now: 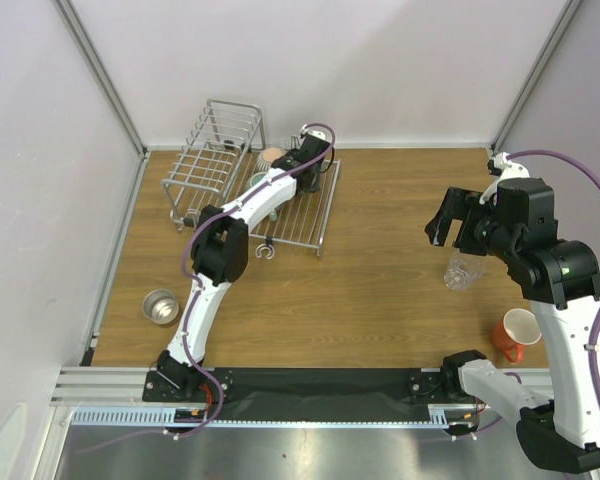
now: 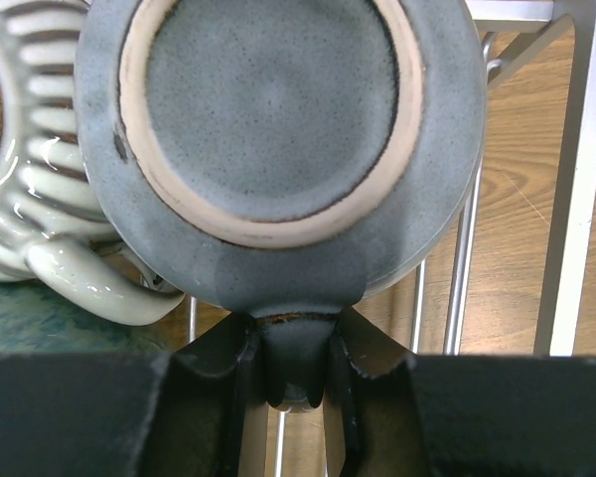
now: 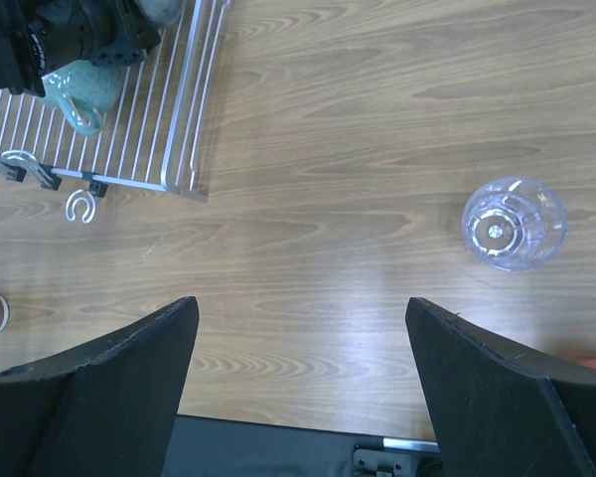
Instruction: Load the cups into the dish rack
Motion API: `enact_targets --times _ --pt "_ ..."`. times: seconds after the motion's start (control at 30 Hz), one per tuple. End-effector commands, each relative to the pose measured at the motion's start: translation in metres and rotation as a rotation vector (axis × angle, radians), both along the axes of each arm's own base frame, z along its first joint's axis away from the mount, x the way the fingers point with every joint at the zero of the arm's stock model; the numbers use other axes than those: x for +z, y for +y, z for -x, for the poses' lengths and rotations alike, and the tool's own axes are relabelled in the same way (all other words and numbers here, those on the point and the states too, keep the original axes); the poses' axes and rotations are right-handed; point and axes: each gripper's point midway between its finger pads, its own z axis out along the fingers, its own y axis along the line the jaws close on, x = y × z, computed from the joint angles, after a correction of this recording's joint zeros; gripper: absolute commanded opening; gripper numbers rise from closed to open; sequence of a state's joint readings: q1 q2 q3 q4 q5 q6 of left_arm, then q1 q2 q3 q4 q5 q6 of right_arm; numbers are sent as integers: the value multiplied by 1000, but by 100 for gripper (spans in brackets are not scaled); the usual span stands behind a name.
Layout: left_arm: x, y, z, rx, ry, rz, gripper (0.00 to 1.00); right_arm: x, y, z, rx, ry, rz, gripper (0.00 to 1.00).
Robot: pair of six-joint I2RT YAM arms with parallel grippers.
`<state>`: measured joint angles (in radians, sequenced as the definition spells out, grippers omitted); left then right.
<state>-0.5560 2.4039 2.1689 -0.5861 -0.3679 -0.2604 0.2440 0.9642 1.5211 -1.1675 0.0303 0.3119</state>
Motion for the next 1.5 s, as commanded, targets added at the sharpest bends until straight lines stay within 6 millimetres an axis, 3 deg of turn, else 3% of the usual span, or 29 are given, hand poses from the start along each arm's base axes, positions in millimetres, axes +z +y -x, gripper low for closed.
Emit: enact_targets --times 0.0,0.2,0.63,0.83,1.1,1.27,1.47 --pt "59 40 -32 122 -161 18 0 9 1 2 17 -22 -4 93" --pt "49 47 -31 126 -134 17 0 7 0 1 -2 -16 -20 92" --pt "40 39 -31 69 -83 89 2 3 2 -1 -35 -6 -64 90" --pt "38 33 -28 50 -66 109 33 2 3 1 -48 0 -87 89" --pt "39 28 -20 35 -58 96 61 0 3 2 -63 4 -104 88" --pt "53 24 -14 27 -73 98 74 -2 9 2 -47 7 -133 88" --pt "67 26 -4 46 -73 115 78 -5 9 1 -57 8 -138 88"
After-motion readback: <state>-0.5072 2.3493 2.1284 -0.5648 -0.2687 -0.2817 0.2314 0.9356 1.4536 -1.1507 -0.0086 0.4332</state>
